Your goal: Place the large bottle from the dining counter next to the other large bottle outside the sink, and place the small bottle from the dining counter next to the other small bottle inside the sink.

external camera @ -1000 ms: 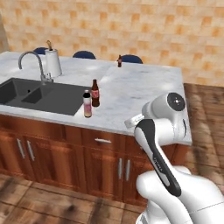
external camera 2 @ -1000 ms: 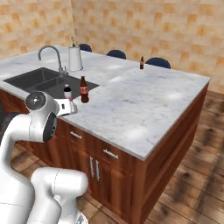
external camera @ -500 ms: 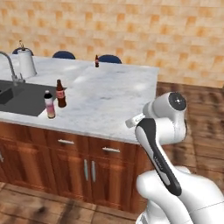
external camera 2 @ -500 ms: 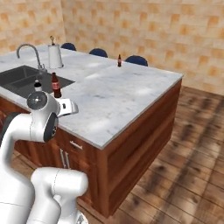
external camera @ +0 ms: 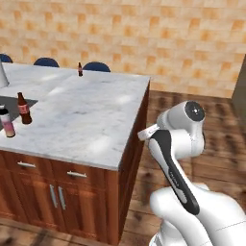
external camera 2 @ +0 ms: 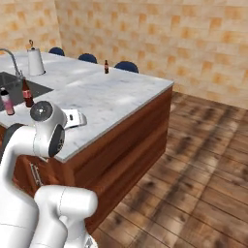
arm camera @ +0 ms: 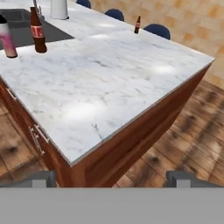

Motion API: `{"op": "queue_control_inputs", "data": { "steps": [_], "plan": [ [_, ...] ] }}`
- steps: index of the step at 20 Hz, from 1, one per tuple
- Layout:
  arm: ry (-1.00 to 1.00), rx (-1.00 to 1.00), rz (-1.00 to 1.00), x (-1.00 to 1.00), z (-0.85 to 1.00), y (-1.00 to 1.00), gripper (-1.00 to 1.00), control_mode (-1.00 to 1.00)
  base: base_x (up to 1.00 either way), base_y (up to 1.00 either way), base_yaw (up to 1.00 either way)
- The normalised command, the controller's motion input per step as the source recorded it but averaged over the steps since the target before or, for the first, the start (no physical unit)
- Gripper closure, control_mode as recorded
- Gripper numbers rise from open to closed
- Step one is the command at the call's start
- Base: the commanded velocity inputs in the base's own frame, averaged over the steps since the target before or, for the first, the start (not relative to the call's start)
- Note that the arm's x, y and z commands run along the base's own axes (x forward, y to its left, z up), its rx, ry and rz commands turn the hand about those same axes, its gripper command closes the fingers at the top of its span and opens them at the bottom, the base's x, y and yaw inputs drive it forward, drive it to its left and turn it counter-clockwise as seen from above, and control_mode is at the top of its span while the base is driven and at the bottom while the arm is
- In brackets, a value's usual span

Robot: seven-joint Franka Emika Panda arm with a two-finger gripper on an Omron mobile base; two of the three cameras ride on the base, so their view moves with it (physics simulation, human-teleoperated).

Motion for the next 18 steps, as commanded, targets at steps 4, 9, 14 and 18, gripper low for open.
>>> {"op": "queue_control_inputs", "data": {
  "steps": [4, 9, 14, 18],
  "plan": [
    [0.00, 0.00, 0.00, 0.00, 0.00, 0.00, -1.00, 1.00, 0.26, -1.00, 0.00],
    [0.00, 0.00, 0.00, 0.00, 0.00, 0.00, -1.00, 1.00, 0.63, -0.97, -0.04],
    [0.00, 0.00, 0.00, 0.00, 0.00, 0.00, -1.00, 1.00, 0.76, -0.99, -0.07],
    [0.00, 0.00, 0.00, 0.00, 0.00, 0.00, -1.00, 1.00, 0.87, -0.96, -0.07]
  ]
}}
